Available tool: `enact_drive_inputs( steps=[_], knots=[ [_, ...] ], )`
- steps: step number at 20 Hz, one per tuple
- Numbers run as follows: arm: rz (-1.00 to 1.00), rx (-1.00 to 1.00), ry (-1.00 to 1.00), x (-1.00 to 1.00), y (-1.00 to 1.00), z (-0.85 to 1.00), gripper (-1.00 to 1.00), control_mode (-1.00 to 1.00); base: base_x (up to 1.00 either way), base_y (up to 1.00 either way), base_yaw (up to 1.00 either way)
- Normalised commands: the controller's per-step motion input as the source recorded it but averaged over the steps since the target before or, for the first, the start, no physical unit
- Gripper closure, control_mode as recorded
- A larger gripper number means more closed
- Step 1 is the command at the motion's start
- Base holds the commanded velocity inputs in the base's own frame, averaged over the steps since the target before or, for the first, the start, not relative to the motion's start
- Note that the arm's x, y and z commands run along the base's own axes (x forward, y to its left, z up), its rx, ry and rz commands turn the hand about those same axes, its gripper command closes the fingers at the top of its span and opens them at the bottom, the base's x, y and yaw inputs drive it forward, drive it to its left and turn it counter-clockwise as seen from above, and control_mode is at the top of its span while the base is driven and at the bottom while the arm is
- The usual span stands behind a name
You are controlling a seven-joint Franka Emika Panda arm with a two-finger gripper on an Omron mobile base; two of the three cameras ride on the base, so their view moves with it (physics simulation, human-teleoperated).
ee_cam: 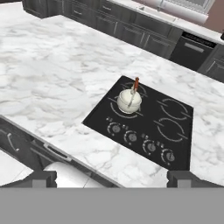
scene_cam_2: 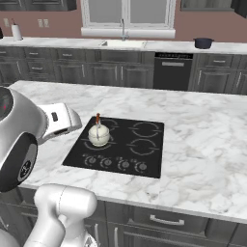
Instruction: Pick the kettle from the cabinet and place it on a stove burner. Then pick the pot from the counter and place it on another stove burner. Finally, turn both burners on.
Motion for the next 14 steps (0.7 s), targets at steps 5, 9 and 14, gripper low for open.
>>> enact_drive_inputs(
  steps=[5,9,14],
  knots=[
    [0.0,0.0,-0.03,-0.02,0.0,0.0,-1.0,-1.0,0.0,0.0,0.0],
    [0.0,0.0,-0.05,-0.07,0.0,0.0,-1.0,1.0,-0.39,-0.05,-0.03],
    [0.0,0.0,0.0,0.0,0.0,0.0,-1.0,1.0,-0.76,-0.2,-0.08]
  ],
)
